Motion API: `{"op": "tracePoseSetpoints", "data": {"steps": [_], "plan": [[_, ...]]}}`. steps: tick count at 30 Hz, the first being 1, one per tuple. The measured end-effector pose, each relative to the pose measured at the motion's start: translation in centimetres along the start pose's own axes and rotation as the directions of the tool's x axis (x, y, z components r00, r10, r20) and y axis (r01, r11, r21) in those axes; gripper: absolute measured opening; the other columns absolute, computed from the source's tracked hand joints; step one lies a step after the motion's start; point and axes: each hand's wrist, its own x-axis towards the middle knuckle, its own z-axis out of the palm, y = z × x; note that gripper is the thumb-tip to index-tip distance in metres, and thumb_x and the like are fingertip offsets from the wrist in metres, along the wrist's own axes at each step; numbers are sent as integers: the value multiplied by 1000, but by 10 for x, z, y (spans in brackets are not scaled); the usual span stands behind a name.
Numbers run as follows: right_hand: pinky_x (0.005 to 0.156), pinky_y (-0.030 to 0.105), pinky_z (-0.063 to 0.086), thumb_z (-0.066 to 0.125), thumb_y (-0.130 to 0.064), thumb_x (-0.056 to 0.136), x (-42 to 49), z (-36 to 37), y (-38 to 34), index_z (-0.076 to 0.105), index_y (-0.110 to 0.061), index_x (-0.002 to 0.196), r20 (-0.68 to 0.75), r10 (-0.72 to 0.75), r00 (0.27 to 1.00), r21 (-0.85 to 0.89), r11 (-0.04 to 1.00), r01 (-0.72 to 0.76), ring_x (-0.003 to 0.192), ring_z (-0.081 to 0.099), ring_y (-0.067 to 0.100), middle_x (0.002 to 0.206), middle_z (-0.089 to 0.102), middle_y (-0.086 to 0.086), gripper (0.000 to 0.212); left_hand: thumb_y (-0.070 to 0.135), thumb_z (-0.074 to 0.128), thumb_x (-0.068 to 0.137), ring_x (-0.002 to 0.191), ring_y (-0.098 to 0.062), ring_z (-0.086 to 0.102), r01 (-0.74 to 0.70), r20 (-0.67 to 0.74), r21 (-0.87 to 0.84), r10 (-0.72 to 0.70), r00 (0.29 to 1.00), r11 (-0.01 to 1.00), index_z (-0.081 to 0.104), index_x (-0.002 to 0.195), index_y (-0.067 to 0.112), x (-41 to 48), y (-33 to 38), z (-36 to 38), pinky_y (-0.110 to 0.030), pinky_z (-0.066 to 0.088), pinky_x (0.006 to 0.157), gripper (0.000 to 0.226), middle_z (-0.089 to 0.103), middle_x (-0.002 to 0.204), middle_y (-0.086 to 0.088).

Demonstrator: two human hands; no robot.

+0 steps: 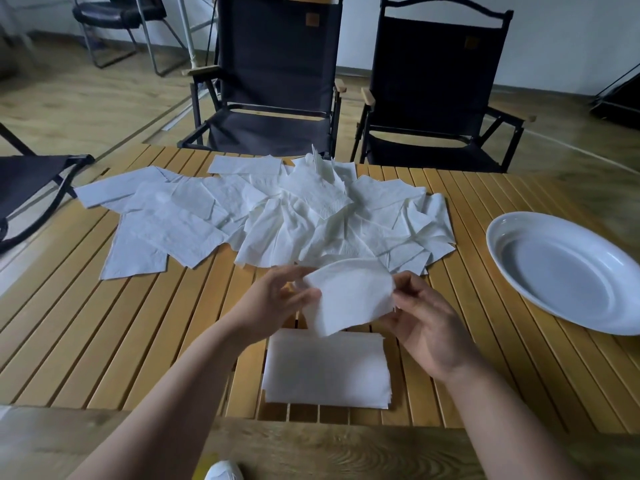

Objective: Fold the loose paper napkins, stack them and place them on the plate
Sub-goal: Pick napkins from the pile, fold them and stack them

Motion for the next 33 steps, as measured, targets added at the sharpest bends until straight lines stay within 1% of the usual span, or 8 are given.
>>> {"op": "tracePoseSetpoints", "data": {"steps": [4,7,9,11,14,17,22,33], "plan": [[75,31,59,76,-29,72,1,-1,-1,65,-13,100,-16,-53,998,-98,994,51,96,67,24,105,67,8,34,20,62,96,91,-5,69,-24,-6,-84,24,1000,996,74,104,16,-8,14,-10,-17,50,79,15,75,93,8],[86,32,59,79,-64,64,-3,6,-6,63,-19,118,-14,-120,993,-431,896,103,108,69,19,116,72,0,72,23,66,94,94,-16,72,18,49,-75,-15,999,997,75,102,12,-14,21,-19,-30,55,87,17,77,97,1],[90,32,58,76,-62,72,-7,13,-8,65,-21,118,-13,-149,989,-561,819,117,107,70,15,113,74,-2,62,31,69,91,99,-22,71,32,91,-11,-31,995,999,76,103,14,-18,26,-25,-38,56,92,22,76,101,-4],[87,37,59,74,-46,83,-9,18,-9,71,-20,105,-80,-208,975,-654,749,106,95,73,15,99,77,-1,34,28,70,90,84,-11,70,41,100,49,-46,994,998,78,87,25,-21,29,-31,-27,55,79,9,75,87,7],[67,29,56,70,-28,90,-10,17,-12,74,-19,89,-101,-213,972,-768,638,60,69,70,9,75,75,-3,11,26,70,91,59,-3,52,67,121,203,-93,988,977,68,60,31,-23,29,-34,-22,44,60,31,56,59,12],[57,24,44,69,-27,92,-12,13,-16,74,-20,84,-112,-36,993,-841,536,-75,51,58,7,59,67,-5,12,22,70,91,58,-7,60,170,154,223,-207,966,960,74,68,27,-28,31,-36,-24,51,58,24,67,63,7],[63,26,41,68,-32,92,-14,4,-17,72,-10,85,-187,208,960,-898,361,-253,60,68,14,73,74,7,23,29,71,90,63,-15,65,249,187,335,-323,928,909,76,86,20,-29,29,-35,-23,54,60,11,75,78,0],[74,35,54,66,-34,94,-13,10,-10,68,-18,72,-269,282,921,-929,175,-325,53,58,10,69,74,0,27,37,71,89,52,-8,60,339,213,526,-507,835,780,71,87,14,-23,16,-21,-19,46,52,23,70,63,1]]}}
